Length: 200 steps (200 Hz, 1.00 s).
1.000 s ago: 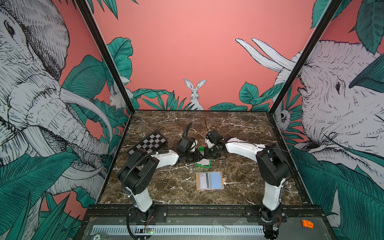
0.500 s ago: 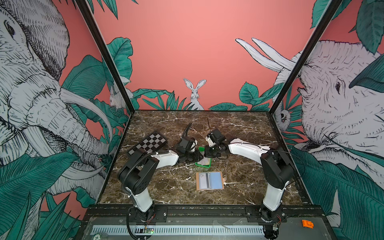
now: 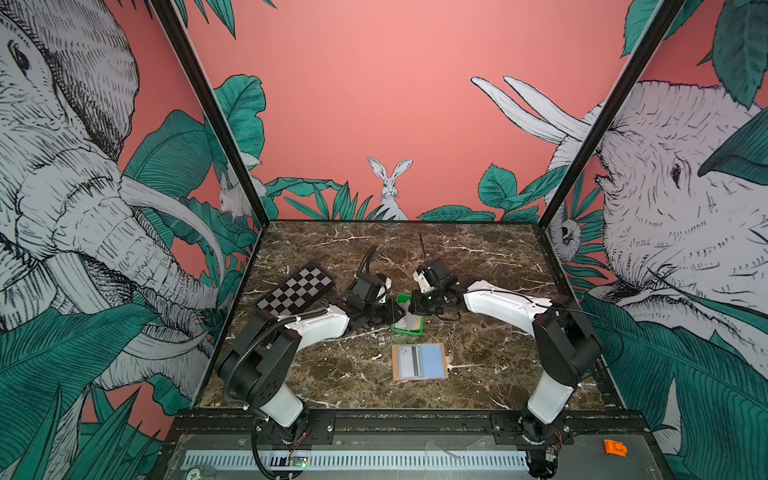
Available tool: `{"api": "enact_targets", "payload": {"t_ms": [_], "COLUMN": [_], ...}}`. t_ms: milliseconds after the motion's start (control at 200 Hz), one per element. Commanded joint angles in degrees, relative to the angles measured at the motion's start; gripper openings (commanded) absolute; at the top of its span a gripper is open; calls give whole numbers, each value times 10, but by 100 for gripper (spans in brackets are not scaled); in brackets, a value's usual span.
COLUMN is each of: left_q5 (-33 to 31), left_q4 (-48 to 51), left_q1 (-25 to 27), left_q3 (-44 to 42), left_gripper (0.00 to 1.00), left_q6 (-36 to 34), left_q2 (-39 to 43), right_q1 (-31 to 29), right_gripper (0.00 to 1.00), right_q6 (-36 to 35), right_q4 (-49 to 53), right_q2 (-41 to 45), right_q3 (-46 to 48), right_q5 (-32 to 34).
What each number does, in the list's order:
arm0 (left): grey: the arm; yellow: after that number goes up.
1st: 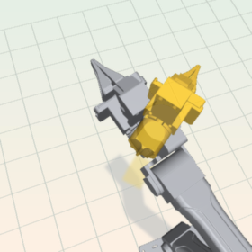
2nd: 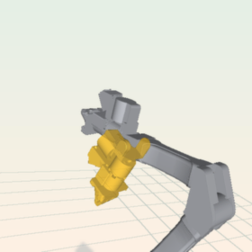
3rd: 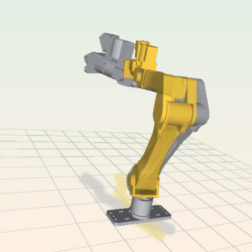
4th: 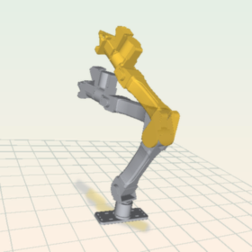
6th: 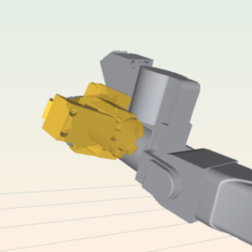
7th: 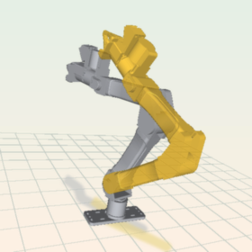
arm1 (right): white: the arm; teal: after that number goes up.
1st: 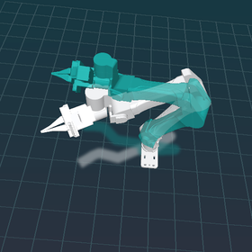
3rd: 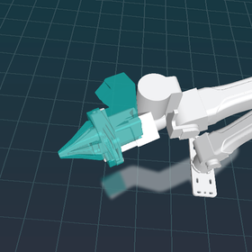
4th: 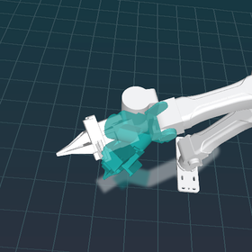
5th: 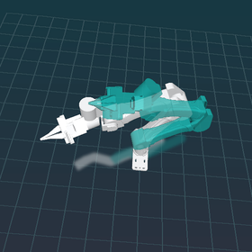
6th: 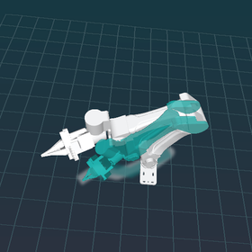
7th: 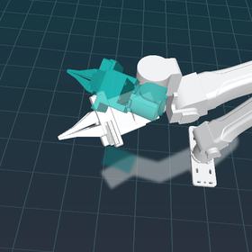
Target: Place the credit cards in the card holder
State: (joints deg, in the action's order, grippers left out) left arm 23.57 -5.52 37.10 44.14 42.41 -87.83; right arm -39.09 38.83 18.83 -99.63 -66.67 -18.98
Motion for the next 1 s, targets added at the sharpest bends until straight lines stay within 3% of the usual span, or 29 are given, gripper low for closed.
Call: {"api": "enact_targets", "payload": {"t_ms": [0,320,630,765,995], "left_q5": [19,120,201,214,209], "left_q4": [-6,-178,-348,-406,-400], "left_q1": [3,3,3,5,7], "left_q3": [-19,-101,-121,-126,-135], "left_gripper": [27,37,41,39,28], "left_q6": [-4,69,173,218,226], "left_q2": [60,171,168,150,165], "right_q1": [1,32,59,60,60], "right_gripper": [0,0,0,0,0], "right_q6": [13,40,109,150,163], "right_q4": [-21,-75,-173,-239,-260], "right_q2": [48,221,347,364,375], "right_q3": [17,107,172,197,215], "right_q5": [5,-32,-143,-175,-178]}}
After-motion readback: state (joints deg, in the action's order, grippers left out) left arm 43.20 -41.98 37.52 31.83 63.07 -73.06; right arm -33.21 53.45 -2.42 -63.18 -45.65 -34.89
